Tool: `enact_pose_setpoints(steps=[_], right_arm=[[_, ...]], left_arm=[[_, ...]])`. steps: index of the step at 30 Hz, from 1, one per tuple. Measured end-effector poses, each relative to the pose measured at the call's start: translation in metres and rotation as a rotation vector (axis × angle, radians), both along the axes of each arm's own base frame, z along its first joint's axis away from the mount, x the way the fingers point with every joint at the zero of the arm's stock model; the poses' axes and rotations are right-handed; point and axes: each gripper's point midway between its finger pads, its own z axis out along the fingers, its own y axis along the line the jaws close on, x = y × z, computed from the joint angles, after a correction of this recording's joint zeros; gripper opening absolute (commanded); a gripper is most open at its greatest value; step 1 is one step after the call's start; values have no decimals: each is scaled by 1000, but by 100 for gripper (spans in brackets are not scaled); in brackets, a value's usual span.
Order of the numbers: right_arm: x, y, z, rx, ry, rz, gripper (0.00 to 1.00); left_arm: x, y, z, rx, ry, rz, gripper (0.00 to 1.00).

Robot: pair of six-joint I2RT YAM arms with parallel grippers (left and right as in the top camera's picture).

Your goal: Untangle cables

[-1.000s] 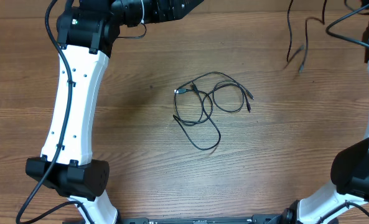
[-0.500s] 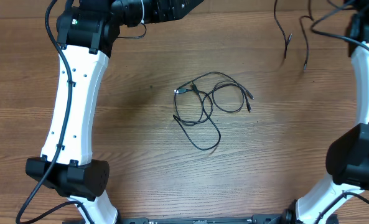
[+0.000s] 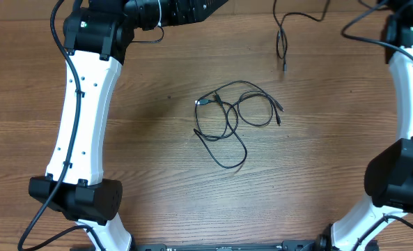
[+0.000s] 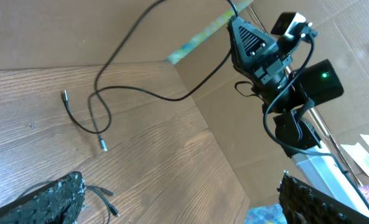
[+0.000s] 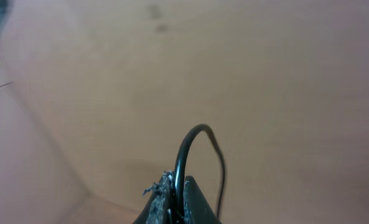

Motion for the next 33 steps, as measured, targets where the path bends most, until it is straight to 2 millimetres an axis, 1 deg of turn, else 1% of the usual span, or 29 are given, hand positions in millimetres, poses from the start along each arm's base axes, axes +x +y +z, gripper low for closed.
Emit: enact_pose_setpoints(steps=[4, 8, 10, 11, 12, 13, 16, 17, 19, 21, 23, 26, 29, 32, 33], right_arm=[[5, -53, -17, -20, 51, -134, 4], [12, -104, -47, -36, 110, -253, 4], [18, -130, -72, -32, 150, -300, 4], [21, -140, -83, -29, 170, -317, 4], [25, -154, -103, -23, 203, -339, 4], [27, -162, -115, -18, 222, -349, 4], [32, -190, -164, 9, 312, -387, 4], [32, -197, -175, 15, 331, -398, 4], [31, -210, -191, 30, 361, -416, 4], [28, -220, -194, 39, 363, -429, 4], [26, -226, -186, 40, 330, -424, 4], [24, -228, -177, 54, 297, -403, 4], [25, -222, -171, 78, 284, -371, 4], [28, -207, -165, 96, 269, -322, 4], [30, -199, -165, 104, 270, -301, 4]], left_arm=[[0, 0, 0, 0, 0, 0, 100], [0, 0, 0, 0, 0, 0, 100], [0, 0, 0, 0, 0, 0, 100], [0, 0, 0, 0, 0, 0, 100], [0, 0, 0, 0, 0, 0, 100], [0, 0, 0, 0, 0, 0, 100], [0, 0, 0, 0, 0, 0, 100], [0, 0, 0, 0, 0, 0, 100], [0, 0, 0, 0, 0, 0, 100], [0, 0, 0, 0, 0, 0, 100], [0, 0, 0, 0, 0, 0, 100], [0, 0, 0, 0, 0, 0, 100], [0, 0, 0, 0, 0, 0, 100], [0, 0, 0, 0, 0, 0, 100], [0, 0, 0, 0, 0, 0, 100]])
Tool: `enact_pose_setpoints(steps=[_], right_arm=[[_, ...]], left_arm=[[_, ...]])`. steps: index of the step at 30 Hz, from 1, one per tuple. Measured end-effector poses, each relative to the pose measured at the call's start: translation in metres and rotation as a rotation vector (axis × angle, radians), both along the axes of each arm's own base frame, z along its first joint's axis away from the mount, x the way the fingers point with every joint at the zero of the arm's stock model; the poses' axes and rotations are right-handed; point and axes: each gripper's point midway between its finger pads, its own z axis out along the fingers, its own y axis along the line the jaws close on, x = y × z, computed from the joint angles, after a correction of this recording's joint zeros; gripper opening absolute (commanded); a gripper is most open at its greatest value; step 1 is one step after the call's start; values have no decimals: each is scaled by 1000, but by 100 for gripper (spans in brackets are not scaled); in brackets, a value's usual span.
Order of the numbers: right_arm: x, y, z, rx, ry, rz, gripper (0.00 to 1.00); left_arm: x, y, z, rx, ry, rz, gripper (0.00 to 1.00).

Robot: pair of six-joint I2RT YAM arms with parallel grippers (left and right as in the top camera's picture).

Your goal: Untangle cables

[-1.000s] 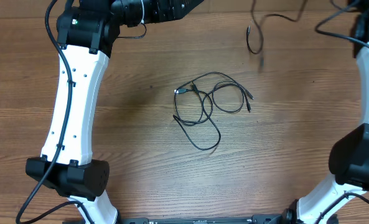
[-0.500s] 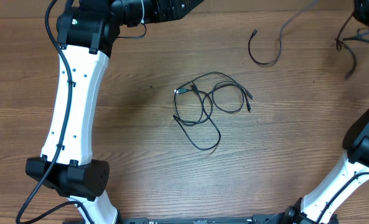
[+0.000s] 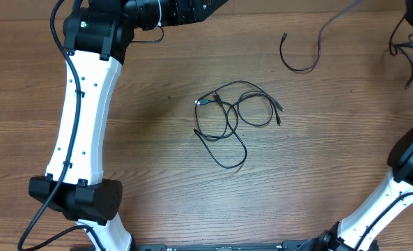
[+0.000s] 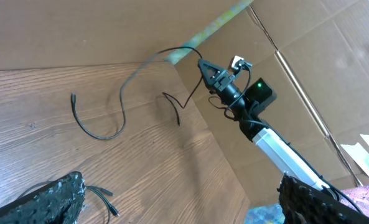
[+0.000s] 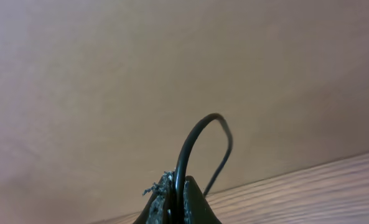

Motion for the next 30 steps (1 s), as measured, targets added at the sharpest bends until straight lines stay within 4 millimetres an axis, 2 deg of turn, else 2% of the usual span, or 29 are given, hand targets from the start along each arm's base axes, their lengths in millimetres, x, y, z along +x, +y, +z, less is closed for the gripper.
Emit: enact_pose_setpoints(steps=[3, 9, 12, 15, 18, 20, 22, 26, 30], right_arm=[[7, 30, 10, 20, -32, 72, 4], [20, 119, 49, 70, -163, 267, 4], [16, 159, 79, 99, -261, 369, 4], [7, 180, 102, 131, -328, 436, 4], [9, 174, 98, 195, -271, 420, 4], [15, 158, 83, 241, -190, 371, 4], [20, 137, 62, 268, -104, 301, 4], [21, 81, 24, 244, 9, 125, 4], [15, 33, 10, 143, 19, 0, 4]], left_arm=[[0, 0, 0, 0, 0, 0, 100], [0, 0, 0, 0, 0, 0, 100], [0, 0, 0, 0, 2, 0, 100], [0, 0, 0, 0, 1, 0, 99], [0, 0, 0, 0, 1, 0, 100], [0, 0, 0, 0, 1, 0, 100], [0, 0, 0, 0, 1, 0, 100], [0, 0, 0, 0, 2, 0, 100], [0, 0, 0, 0, 2, 0, 100]])
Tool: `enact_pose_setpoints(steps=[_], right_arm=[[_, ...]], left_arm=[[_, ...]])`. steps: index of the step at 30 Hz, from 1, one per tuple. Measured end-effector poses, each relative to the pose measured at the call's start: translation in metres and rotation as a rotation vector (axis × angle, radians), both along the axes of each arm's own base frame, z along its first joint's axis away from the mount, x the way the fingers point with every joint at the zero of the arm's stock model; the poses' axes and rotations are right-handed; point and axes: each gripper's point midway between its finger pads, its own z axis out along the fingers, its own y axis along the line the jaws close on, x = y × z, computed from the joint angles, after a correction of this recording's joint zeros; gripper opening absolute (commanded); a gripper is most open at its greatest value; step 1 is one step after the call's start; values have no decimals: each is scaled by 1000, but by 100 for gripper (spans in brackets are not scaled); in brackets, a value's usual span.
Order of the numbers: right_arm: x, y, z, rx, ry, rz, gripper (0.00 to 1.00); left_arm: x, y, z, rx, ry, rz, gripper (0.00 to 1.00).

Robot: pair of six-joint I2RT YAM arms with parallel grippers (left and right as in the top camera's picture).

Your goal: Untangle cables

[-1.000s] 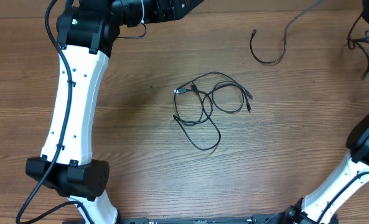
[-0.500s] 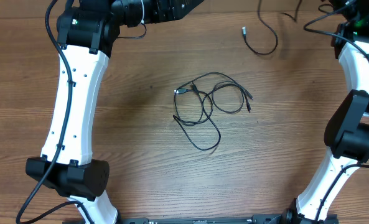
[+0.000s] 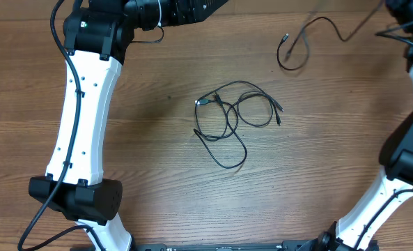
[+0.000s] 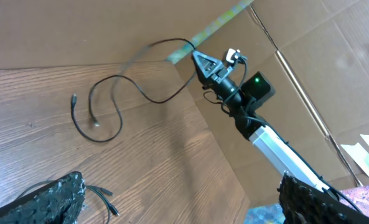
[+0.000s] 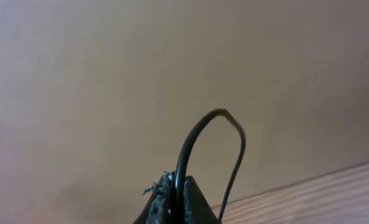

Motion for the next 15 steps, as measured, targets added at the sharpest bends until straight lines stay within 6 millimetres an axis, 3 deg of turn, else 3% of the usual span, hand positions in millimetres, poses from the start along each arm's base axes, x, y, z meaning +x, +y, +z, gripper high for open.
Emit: enact_pose_setpoints(steps=[3, 6, 10, 15], right_arm=[[-5, -26, -9, -73, 17, -61, 4], [-14, -49, -31, -155, 95, -122, 4], [-22, -71, -52, -270, 174, -193, 4], [-25, -92, -62, -400, 203, -255, 4]], left_arm=[[0, 0, 0, 0, 0, 0, 100], [0, 0, 0, 0, 0, 0, 100], [0, 0, 0, 0, 0, 0, 100], [0, 0, 0, 0, 0, 0, 100]])
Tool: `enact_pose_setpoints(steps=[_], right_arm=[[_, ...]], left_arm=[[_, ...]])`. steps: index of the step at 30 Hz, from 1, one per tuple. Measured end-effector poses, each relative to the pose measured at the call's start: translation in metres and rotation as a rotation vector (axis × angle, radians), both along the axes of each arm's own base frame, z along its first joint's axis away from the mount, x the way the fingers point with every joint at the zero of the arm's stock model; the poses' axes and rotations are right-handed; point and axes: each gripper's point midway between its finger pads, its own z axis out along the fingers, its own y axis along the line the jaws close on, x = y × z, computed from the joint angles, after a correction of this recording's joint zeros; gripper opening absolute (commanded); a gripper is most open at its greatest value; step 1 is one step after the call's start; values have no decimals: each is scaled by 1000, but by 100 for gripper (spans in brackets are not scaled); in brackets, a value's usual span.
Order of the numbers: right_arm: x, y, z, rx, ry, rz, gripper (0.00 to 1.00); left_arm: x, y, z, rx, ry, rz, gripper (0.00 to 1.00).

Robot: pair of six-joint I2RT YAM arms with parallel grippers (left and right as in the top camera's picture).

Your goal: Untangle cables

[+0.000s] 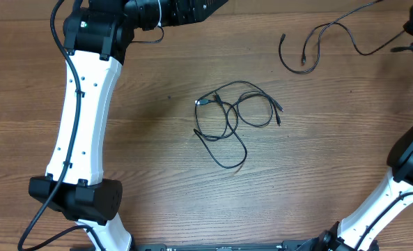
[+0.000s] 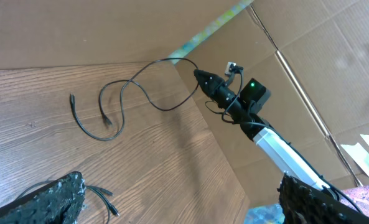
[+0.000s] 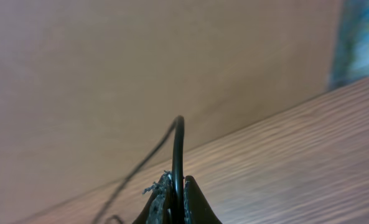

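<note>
A tangle of thin black cables [image 1: 234, 118] lies in the middle of the wooden table [image 1: 157, 174]. A separate black cable [image 1: 317, 38] trails across the far right of the table, its plug ends resting near the back edge. My right gripper [image 3: 177, 186] is shut on this cable [image 3: 178, 149] at the far right edge, seen from the left wrist as a small black arm [image 2: 224, 93]. My left gripper [image 2: 178, 202] hangs high above the table's far left, open, with nothing between its fingers [image 2: 53, 196].
Cardboard walls [image 2: 308, 56] stand behind and to the right of the table. The left arm's white links [image 1: 81, 118] cross the left side of the overhead view. The right arm's base [image 1: 373, 216] sits at the lower right.
My right gripper has moved rightward toward the table's right edge, dragging the separate cable with it; the cable now stretches out longer across the far right. The left arm and the tangle are unchanged.
The right gripper first held the separate cable up at the back, its end hanging near the tangle's far side. Then it was further right with the cable curled on the table, then back left, and now right again. The central tangle has stayed the same throughout.
</note>
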Motion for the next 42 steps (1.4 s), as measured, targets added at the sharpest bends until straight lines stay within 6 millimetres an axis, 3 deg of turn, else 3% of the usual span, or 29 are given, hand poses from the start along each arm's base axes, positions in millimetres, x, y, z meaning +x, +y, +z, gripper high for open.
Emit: enact_pose_setpoints(steps=[9, 13, 14, 17, 19, 24, 29, 34, 38, 42], right_arm=[[-22, -53, -48, -173, 178, -175, 4], [-37, -81, -53, -251, 226, -248, 5], [-42, -90, -53, -271, 237, -270, 11], [-55, -111, -52, -306, 258, -314, 70], [-63, -123, -51, -321, 265, -340, 96], [-76, -140, -51, -338, 282, -376, 100], [-79, -136, -59, -332, 318, -361, 100], [-81, -115, -80, -345, 422, -277, 100], [-76, -87, -96, -331, 485, -188, 100], [-68, -45, -110, -296, 538, -81, 100]], left_arm=[[0, 0, 0, 0, 0, 0, 100], [0, 0, 0, 0, 0, 0, 100], [0, 0, 0, 0, 0, 0, 100], [0, 0, 0, 0, 0, 0, 100], [0, 0, 0, 0, 0, 0, 100], [0, 0, 0, 0, 0, 0, 100], [0, 0, 0, 0, 0, 0, 100], [0, 0, 0, 0, 0, 0, 100], [0, 0, 0, 0, 0, 0, 100], [0, 0, 0, 0, 0, 0, 100]])
